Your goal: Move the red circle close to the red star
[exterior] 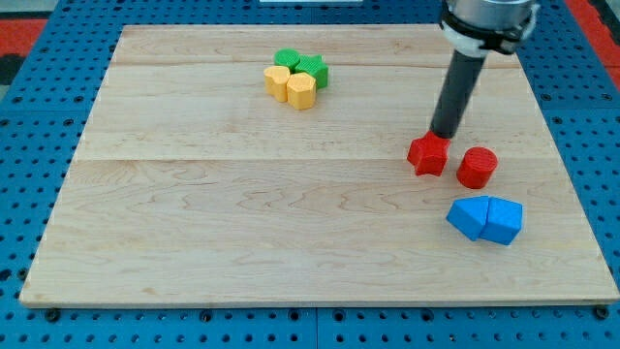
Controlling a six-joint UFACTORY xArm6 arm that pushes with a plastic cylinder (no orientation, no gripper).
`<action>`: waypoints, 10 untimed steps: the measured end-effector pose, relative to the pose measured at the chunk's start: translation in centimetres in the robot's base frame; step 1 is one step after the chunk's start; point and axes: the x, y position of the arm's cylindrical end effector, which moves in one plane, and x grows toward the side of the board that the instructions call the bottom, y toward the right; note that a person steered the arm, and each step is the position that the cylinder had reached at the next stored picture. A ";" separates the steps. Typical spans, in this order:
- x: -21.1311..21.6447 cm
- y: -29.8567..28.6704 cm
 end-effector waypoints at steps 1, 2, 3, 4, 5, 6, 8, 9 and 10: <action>3.7 -0.3; 4.7 1.7; 0.8 2.1; -0.2 4.9; 3.1 9.5; 6.3 9.5; 6.6 5.1; 1.5 2.7; -1.7 -3.6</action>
